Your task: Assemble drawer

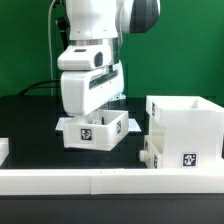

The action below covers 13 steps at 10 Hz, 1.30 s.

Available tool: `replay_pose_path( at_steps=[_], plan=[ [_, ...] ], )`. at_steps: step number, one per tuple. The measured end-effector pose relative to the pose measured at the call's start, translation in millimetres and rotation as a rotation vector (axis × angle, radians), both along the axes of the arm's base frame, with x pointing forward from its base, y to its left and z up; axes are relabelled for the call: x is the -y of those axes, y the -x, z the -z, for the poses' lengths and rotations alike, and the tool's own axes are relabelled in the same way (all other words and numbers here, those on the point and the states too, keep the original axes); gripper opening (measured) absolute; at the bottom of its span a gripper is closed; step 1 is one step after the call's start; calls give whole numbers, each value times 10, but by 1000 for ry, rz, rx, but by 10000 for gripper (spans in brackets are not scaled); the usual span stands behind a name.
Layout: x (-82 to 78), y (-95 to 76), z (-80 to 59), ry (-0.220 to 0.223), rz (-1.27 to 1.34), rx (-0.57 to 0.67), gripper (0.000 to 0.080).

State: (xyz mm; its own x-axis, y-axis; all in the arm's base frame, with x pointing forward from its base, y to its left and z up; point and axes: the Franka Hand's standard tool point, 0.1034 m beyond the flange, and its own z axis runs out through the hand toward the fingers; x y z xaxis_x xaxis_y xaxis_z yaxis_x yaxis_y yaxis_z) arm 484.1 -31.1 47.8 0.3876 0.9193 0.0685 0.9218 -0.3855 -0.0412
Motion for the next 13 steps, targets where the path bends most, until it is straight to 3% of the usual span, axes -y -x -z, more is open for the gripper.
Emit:
replay_pose_path(
  at_steps=[5, 9, 13],
  plan=[
    [16, -22, 4, 16, -303, 19, 44],
    [-97, -234, -33, 36, -371, 22, 44],
    [-89, -266, -19, 36, -369, 32, 44]
  ],
)
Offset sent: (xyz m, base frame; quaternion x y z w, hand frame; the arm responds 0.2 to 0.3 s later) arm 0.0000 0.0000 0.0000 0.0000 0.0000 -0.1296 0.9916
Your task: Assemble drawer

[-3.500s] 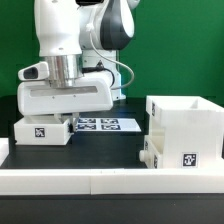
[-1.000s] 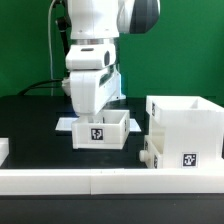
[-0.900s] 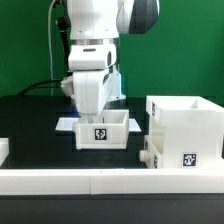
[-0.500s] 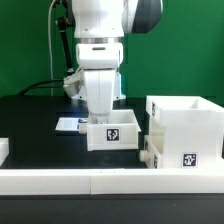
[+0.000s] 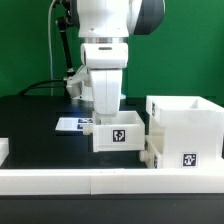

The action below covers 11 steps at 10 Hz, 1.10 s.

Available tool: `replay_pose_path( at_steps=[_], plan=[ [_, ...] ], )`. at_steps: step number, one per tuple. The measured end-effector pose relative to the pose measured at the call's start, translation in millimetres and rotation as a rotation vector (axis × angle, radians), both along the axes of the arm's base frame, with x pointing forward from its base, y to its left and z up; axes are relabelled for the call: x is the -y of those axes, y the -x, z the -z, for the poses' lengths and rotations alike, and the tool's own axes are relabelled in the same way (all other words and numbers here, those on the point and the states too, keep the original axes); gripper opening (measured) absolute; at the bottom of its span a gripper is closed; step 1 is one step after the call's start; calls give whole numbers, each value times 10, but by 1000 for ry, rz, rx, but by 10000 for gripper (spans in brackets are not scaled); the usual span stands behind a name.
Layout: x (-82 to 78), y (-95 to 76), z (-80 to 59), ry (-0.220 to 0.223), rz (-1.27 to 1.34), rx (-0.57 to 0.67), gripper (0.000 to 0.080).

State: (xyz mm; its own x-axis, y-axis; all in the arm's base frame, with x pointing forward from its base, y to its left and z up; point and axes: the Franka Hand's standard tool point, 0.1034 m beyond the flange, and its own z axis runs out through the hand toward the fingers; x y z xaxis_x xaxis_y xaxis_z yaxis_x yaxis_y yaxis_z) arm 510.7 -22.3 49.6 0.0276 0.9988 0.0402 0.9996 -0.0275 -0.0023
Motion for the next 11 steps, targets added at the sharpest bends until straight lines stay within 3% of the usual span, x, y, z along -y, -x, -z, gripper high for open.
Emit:
replay_pose_path(
  at_steps=[4, 11],
  plan=[
    [-53, -182, -40, 1, -13, -4, 44],
    [-64, -246, -65, 1, -11, 9, 44]
  ],
)
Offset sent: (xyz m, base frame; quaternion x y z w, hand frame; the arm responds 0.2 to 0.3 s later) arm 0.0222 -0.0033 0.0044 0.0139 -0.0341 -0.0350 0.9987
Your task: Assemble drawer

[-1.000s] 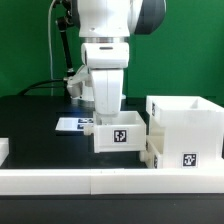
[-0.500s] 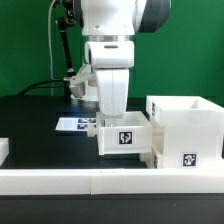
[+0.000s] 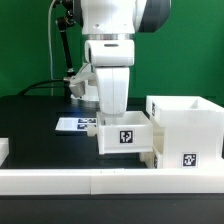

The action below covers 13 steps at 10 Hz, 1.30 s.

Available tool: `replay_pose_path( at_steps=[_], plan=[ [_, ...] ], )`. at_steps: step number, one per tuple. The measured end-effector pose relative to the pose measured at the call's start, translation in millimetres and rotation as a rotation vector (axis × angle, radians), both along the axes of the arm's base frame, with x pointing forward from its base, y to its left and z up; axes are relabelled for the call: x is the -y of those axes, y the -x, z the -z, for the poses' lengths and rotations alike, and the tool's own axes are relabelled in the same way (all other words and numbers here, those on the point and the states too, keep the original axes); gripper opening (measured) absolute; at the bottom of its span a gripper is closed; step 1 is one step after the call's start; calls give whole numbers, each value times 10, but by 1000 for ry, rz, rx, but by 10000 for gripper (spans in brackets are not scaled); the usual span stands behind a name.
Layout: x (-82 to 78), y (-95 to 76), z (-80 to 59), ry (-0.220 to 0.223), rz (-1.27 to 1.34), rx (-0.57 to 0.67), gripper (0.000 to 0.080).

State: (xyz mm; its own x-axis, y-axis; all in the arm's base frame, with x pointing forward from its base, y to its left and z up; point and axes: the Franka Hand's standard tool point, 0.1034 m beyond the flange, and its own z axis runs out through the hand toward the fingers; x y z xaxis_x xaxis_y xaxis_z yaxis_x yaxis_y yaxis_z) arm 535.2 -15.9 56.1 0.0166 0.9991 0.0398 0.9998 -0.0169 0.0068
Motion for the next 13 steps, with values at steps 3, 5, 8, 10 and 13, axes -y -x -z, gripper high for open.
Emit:
replay_pose_path(
  at_steps=[3, 5, 8, 10, 13],
  plan=[
    [-11, -23, -6, 0, -1, 0, 44],
    [-10, -18, 3, 0, -1, -2, 44],
    [-54, -28, 10, -1, 0, -3, 44],
    [-80, -33, 13, -2, 8, -3, 44],
    [-124, -29, 35, -4, 7, -6, 44]
  ],
)
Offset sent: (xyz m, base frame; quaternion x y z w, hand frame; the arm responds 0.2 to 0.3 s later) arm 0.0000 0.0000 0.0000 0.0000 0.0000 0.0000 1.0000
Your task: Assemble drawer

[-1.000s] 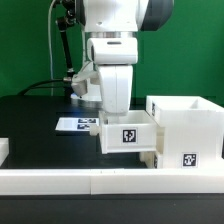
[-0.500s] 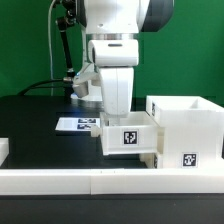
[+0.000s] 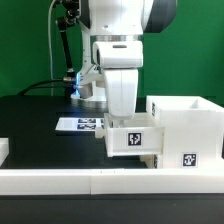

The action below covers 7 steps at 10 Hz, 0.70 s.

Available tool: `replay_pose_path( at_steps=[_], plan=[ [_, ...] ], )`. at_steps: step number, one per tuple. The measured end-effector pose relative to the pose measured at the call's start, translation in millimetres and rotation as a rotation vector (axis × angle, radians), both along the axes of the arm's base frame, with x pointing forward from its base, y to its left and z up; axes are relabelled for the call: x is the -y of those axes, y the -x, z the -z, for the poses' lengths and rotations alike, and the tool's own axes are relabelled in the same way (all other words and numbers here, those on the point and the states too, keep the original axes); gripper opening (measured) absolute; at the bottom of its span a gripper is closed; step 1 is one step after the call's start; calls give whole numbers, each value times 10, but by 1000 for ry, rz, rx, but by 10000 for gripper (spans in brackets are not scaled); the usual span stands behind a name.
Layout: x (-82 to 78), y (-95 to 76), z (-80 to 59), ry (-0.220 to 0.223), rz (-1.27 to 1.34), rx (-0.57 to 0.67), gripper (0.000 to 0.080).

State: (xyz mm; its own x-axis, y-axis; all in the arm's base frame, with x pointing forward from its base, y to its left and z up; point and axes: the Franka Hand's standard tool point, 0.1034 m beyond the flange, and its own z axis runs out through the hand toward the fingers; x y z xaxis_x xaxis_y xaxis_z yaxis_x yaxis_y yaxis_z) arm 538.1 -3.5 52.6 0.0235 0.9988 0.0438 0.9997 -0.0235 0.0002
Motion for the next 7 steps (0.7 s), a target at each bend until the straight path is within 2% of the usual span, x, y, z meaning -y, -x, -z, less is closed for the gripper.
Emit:
replay_pose_path(
  at_steps=[7],
  plan=[
    [-123, 3, 4, -5, -1, 4, 44]
  ],
)
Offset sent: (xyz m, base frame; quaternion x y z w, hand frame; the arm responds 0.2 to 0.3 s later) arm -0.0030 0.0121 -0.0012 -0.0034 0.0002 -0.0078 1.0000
